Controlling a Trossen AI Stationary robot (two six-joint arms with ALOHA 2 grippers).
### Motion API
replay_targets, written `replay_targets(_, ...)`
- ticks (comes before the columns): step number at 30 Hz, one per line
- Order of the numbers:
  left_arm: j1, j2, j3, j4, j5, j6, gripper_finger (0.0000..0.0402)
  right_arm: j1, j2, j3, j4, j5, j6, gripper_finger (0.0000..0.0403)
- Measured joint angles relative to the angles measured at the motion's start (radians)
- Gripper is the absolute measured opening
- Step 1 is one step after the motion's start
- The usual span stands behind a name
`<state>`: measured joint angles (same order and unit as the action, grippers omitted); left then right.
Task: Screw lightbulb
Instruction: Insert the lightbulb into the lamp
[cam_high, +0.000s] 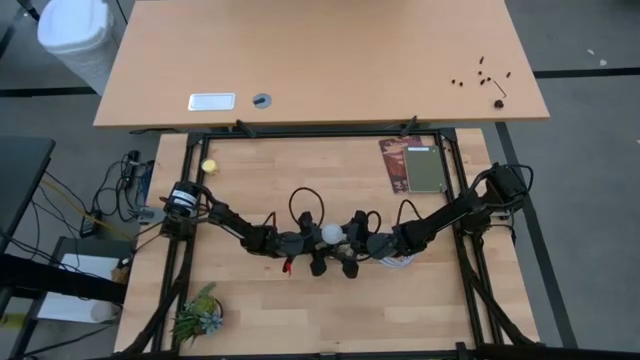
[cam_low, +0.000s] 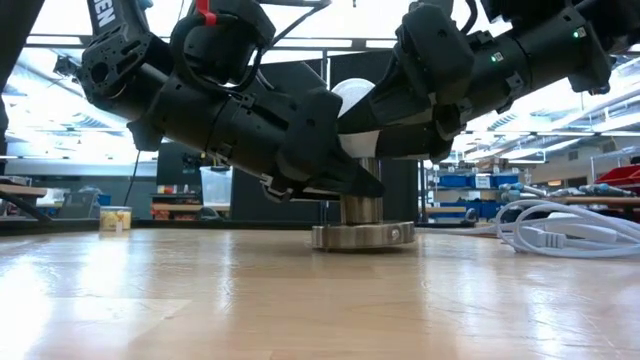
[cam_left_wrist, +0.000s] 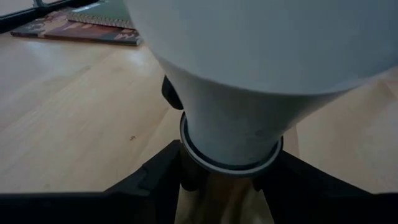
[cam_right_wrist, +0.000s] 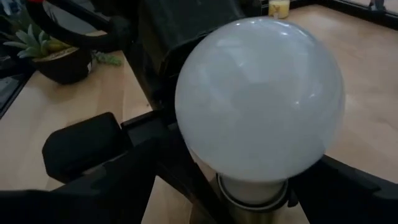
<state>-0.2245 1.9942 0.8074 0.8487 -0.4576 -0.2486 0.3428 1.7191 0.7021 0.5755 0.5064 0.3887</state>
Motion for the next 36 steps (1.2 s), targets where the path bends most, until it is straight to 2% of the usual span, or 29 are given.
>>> replay_targets(13, 0.000, 0.000, 0.000, -0.015, -0.002, -0.085, 0.0193, -0.018, 0.000, 0.000, 0.001, -0.010, -0.073, 0.0334)
replay_targets(20, -0.001, -0.002, 0.003, -0.045, 0.003, -0.102, 0.0193, -0.025, -0.001, 0.000, -0.047, -0.060, -0.034, 0.0331)
replay_targets(27, 0.000, -0.003, 0.004, -0.050, 0.001, -0.099, 0.0197, -0.025, -0.033, 0.000, -0.098, -0.063, -0.047, 0.0327)
replay_targets(36, 0.001, -0.003, 0.004, -0.059, 0.013, -0.078, 0.0203, -0.022, -0.204, 0.002, -0.439, -0.097, -0.041, 0.0327)
